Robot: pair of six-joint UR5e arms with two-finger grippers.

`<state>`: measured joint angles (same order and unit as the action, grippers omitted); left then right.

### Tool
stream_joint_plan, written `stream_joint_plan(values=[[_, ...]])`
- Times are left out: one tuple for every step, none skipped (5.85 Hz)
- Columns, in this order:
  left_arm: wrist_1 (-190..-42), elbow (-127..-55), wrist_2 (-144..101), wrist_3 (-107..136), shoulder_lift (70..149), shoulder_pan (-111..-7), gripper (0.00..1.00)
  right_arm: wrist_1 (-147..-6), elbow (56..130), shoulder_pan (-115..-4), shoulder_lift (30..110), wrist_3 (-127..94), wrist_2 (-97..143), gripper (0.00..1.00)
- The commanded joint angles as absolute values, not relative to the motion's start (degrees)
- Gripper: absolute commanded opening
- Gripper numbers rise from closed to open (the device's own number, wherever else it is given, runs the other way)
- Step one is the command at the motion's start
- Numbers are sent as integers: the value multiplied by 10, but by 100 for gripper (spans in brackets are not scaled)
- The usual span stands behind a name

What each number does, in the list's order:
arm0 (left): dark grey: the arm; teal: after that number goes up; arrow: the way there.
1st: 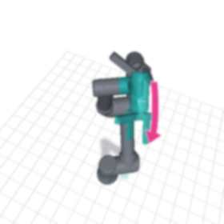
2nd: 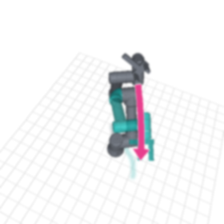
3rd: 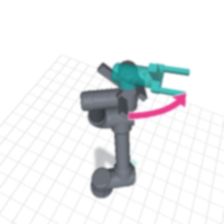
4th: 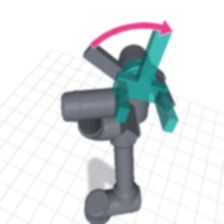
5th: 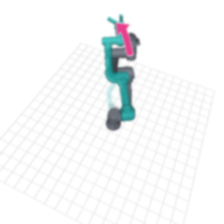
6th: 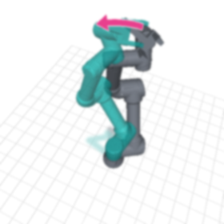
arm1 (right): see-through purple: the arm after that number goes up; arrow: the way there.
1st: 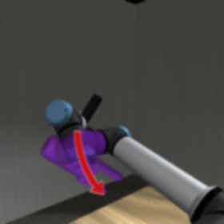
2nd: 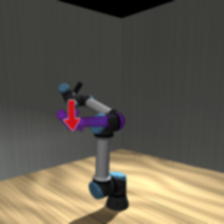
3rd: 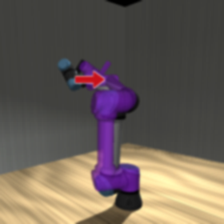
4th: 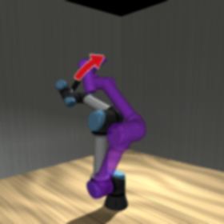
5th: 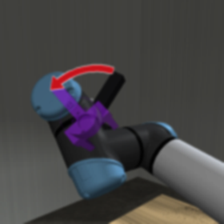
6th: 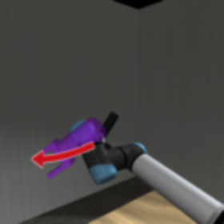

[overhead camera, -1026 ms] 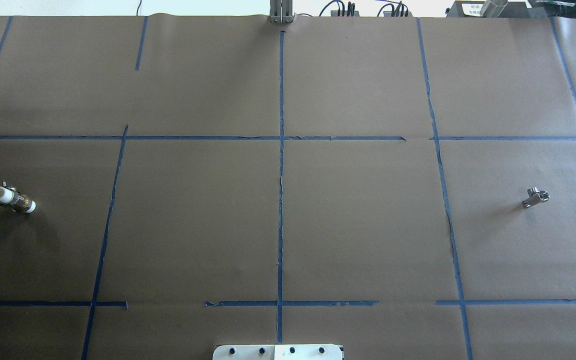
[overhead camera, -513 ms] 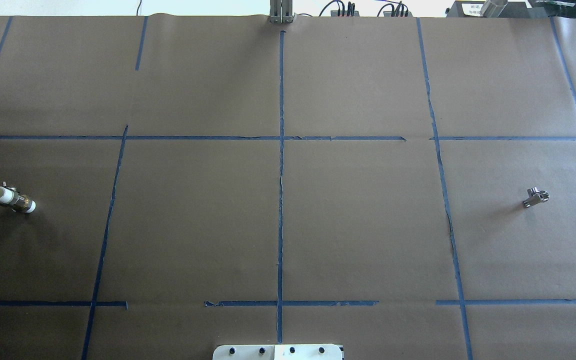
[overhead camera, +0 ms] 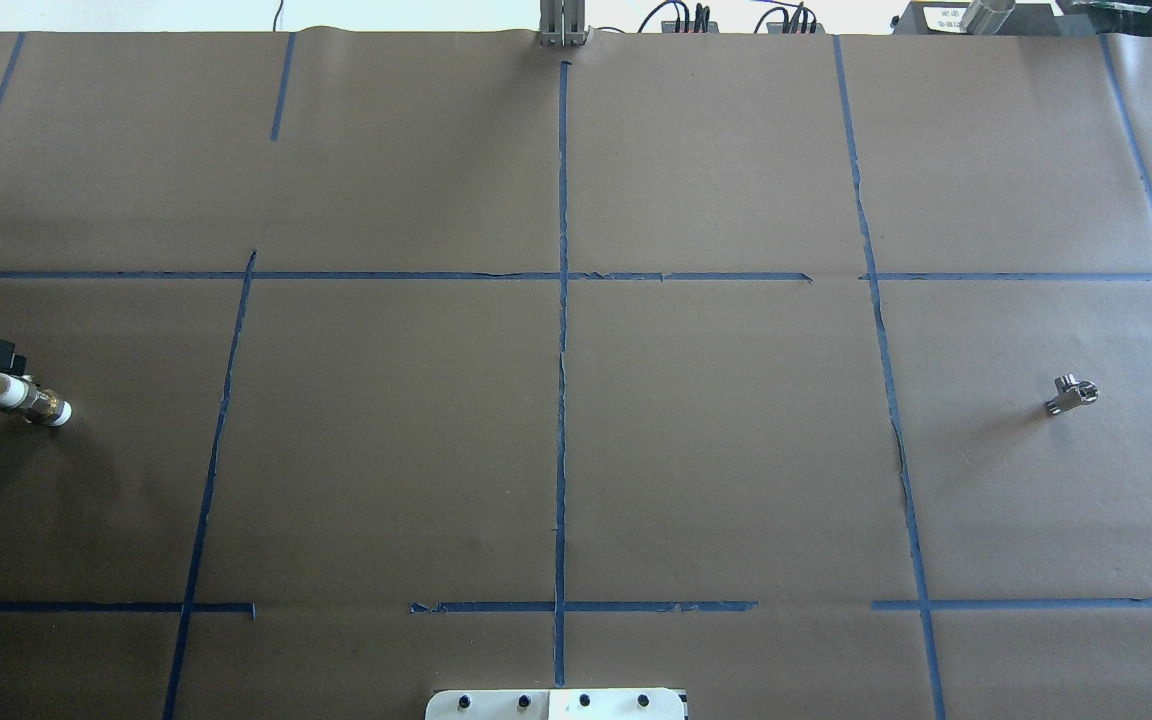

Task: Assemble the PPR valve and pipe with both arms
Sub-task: 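Lower the left gripper onto the white PPR pipe and grasp it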

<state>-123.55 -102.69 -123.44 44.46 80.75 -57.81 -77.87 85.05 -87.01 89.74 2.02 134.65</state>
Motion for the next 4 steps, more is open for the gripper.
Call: stream_joint_plan(values=[[-1236,-1027,-1234,446,802,-563,100,-780,849,-869,898,20,1346,100],[-1236,-1027,-1235,446,802,-556,100,-780,849,-869,898,20,1346,100],[-1236,-1027,-1237,446,803,-554,100,-780,848,-869,898,20,1346,100],[-1236,-1027,-1237,446,802,-553,73,-780,848,-869,899,20,1346,100]])
